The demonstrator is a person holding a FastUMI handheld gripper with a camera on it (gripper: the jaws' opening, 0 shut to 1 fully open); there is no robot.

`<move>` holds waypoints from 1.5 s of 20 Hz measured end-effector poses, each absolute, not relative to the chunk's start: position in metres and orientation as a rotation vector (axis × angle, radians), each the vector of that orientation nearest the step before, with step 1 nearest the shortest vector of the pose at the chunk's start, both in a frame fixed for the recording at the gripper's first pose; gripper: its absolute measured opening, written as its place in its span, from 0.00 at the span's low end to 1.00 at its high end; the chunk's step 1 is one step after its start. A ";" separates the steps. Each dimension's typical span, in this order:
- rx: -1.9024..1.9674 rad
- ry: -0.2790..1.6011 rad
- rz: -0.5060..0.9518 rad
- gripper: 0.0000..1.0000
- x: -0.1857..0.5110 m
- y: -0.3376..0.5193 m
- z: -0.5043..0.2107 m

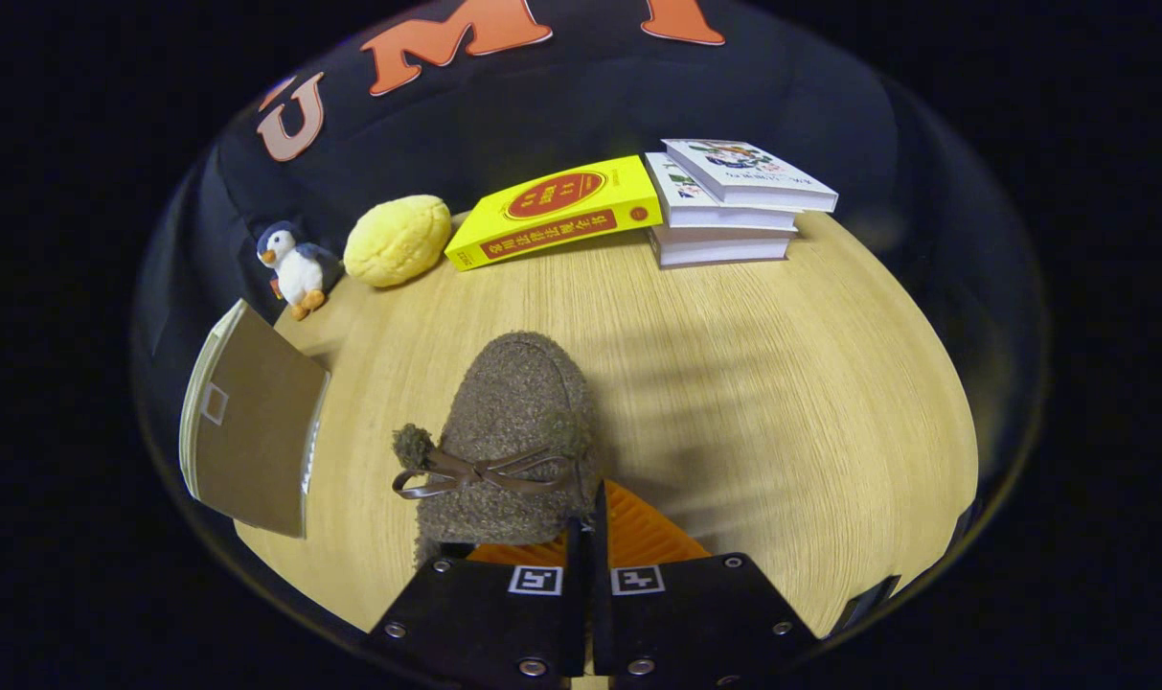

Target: Open the storage box then place both shoes into the box .Put the left shoe in first, then the right shoe, with the right side of both shoes facing outward in a uniform manner.

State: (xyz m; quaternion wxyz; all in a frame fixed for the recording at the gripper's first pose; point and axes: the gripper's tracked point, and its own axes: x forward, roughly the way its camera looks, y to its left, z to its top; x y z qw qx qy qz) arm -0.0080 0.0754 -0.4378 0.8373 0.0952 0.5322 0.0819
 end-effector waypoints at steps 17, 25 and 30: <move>0.227 1.024 0.322 0.04 -0.001 0.285 -0.263; 0.254 1.061 0.393 0.04 -0.001 0.395 -0.257; 0.217 1.113 0.399 0.04 -0.009 0.428 -0.283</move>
